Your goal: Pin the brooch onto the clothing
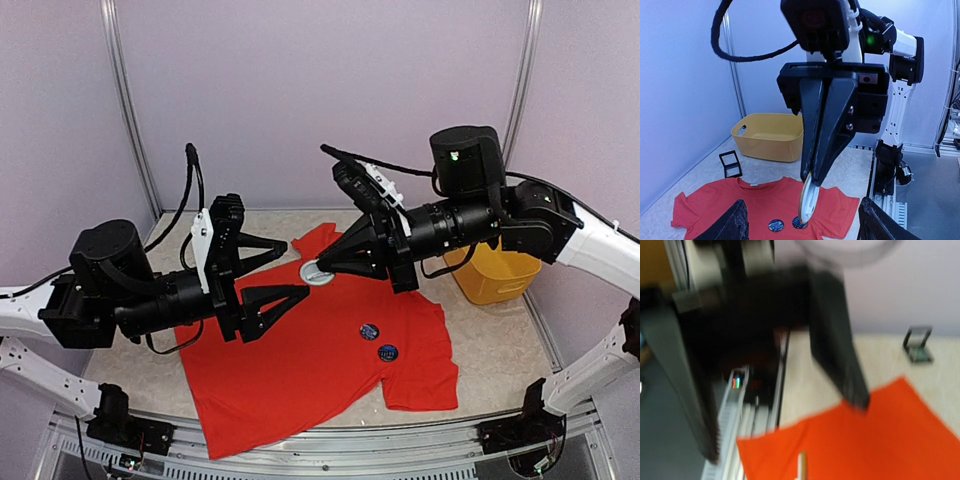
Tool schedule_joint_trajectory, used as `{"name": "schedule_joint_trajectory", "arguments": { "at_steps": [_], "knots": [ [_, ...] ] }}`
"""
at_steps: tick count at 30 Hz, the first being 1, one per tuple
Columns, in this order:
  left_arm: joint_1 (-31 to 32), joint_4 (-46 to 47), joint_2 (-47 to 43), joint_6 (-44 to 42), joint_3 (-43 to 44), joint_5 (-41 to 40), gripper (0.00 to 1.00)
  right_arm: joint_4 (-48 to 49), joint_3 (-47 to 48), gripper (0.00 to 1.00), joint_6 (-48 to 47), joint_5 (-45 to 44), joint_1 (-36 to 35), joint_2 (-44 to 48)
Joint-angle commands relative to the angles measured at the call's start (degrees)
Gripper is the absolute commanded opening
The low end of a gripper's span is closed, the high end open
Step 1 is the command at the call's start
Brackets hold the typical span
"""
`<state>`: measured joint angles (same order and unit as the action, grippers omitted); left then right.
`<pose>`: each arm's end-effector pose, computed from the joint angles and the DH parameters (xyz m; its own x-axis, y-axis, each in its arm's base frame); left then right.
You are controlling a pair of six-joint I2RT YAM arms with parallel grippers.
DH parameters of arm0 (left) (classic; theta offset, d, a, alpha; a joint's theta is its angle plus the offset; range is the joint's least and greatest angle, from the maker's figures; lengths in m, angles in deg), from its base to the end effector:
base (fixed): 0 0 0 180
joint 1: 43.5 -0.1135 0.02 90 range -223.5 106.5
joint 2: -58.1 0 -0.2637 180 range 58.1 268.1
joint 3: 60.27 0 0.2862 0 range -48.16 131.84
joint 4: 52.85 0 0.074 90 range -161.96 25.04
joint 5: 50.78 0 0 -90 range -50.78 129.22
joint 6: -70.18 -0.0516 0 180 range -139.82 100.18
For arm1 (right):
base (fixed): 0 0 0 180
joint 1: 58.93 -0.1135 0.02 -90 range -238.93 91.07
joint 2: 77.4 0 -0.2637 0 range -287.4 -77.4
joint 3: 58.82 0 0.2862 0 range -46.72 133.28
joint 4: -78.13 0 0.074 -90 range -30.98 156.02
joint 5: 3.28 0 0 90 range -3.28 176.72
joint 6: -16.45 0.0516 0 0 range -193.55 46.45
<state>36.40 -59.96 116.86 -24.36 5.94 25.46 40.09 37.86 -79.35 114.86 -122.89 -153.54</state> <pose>0.0631 -0.2845 0.3768 0.0734 0.0262 -0.9970 0.9116 0.4037 0.0777 0.1269 0.3151 0.4340 -0.0313 -0.2671 -0.9632 -0.9980 -0.0442 0.0447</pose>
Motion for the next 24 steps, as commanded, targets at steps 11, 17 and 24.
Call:
{"name": "schedule_joint_trajectory", "arguments": {
  "at_steps": [11, 17, 24],
  "knots": [
    [0.26, -31.7, 4.93, 5.67, 14.12, 7.38, 0.43, -16.78, 7.29, 0.0, -9.1, 3.05, -0.65, -7.17],
    [0.26, -29.07, 4.22, 5.31, 12.67, 6.19, 0.37, -13.76, 6.24, 0.0, -8.4, 5.05, -0.77, -6.31],
    [0.26, -27.8, 4.0, 5.24, 11.74, 3.7, 0.29, -13.58, 6.6, 0.0, -8.54, 4.96, -1.6, -6.68]
  ]
}}
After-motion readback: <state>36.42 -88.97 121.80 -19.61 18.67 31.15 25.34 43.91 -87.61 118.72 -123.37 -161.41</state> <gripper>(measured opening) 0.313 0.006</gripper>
